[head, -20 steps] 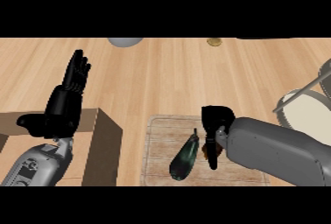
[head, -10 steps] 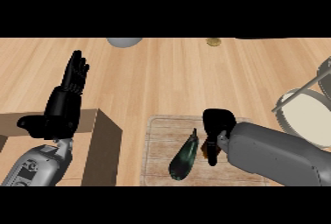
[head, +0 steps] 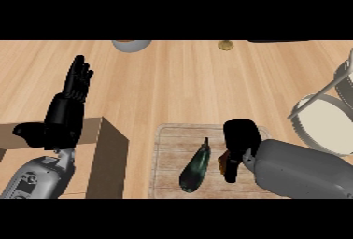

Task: Pick the sweet potato from the cutting board and place it in the tiered basket

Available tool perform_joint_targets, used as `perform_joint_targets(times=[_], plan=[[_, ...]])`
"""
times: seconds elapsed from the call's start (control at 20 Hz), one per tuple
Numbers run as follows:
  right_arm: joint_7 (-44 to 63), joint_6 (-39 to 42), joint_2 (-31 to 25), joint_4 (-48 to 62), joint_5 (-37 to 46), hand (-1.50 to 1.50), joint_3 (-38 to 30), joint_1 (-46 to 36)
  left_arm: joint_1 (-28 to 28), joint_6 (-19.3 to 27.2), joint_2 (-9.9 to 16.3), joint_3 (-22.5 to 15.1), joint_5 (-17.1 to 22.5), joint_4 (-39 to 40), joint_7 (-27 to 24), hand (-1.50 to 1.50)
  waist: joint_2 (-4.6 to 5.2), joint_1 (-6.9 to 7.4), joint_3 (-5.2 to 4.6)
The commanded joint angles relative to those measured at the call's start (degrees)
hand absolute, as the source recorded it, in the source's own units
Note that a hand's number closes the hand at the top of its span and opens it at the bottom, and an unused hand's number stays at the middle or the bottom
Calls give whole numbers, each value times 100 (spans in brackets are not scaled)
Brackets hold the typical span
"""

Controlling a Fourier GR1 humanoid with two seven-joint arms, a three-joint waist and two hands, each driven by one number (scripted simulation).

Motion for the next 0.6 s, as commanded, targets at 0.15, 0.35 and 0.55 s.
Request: perform_joint_targets(times=[0.15, 0.35, 0.55], plan=[[-325, -997, -1261, -1207, 1211, 150, 640, 1035, 640, 111, -184, -294, -127, 206, 130, 0, 79, -285, -185], [-184, -1488, -1873, -1520, 1774, 150, 505, 1208, 543, -8, -15, -39, -105, 443, -16, 0, 125, -274, -194], [-65, -1604, -2728, -2176, 1964, 150, 173, 1179, 655, 81, -108, -92, -185, 383, -11, 0, 94, -337, -204]])
